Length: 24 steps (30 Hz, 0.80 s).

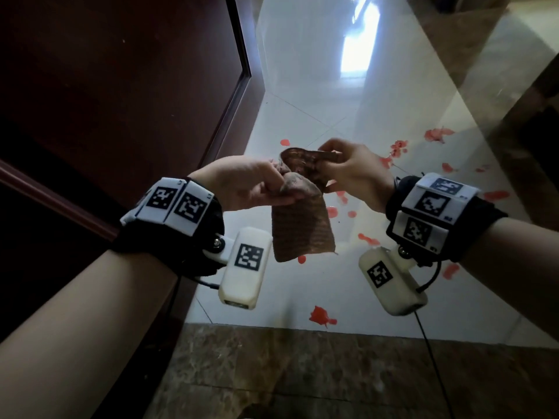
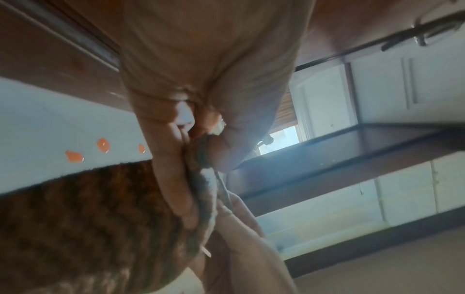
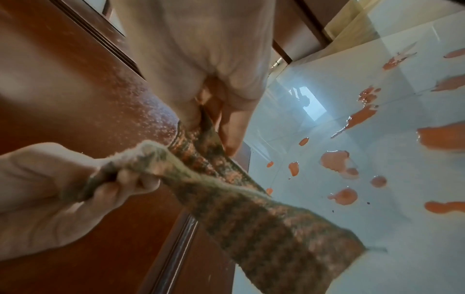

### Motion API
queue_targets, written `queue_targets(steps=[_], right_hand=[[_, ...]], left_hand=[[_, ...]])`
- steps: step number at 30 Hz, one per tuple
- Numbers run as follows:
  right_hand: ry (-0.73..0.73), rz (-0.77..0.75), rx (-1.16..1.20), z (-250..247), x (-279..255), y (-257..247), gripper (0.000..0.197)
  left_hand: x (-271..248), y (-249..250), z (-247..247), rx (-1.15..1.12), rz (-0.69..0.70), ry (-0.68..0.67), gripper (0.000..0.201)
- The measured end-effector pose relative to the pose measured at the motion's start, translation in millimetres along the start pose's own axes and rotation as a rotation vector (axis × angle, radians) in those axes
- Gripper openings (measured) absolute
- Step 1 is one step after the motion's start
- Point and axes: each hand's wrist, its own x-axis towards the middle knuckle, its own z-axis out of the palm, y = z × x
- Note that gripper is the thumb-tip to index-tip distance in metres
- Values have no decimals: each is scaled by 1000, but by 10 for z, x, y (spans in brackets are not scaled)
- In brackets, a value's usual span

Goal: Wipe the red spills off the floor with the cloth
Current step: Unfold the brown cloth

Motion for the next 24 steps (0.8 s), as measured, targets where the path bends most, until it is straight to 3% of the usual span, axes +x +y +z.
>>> queue_targets(steps=[5, 7, 10, 14, 16, 19, 21, 24], right_hand=[[-226, 130, 29, 69, -93, -42, 13], [-300, 131, -24, 95, -122, -54, 24], [-273, 51, -220, 103, -117, -57, 38], [-227, 28, -285, 75, -99, -32, 22], [-260, 64, -198, 70, -125, -28, 15], [-308, 130, -43, 68, -155, -11, 21], [-317, 148, -28, 64, -161, 22, 19], [-317, 182, -46, 64, -135, 103, 18]], left_hand=[[12, -20, 33, 145, -21, 80, 29], [25, -29, 34, 55, -22, 104, 26], [32, -56, 18, -52, -25, 104, 23], [70, -144, -3, 240, -2, 161, 12], [114, -220, -53, 264, 70, 199, 32], [144, -374, -120, 207, 82, 56, 62], [142, -492, -149, 247, 57, -30, 50], [146, -608, -198, 291, 66, -38, 22]])
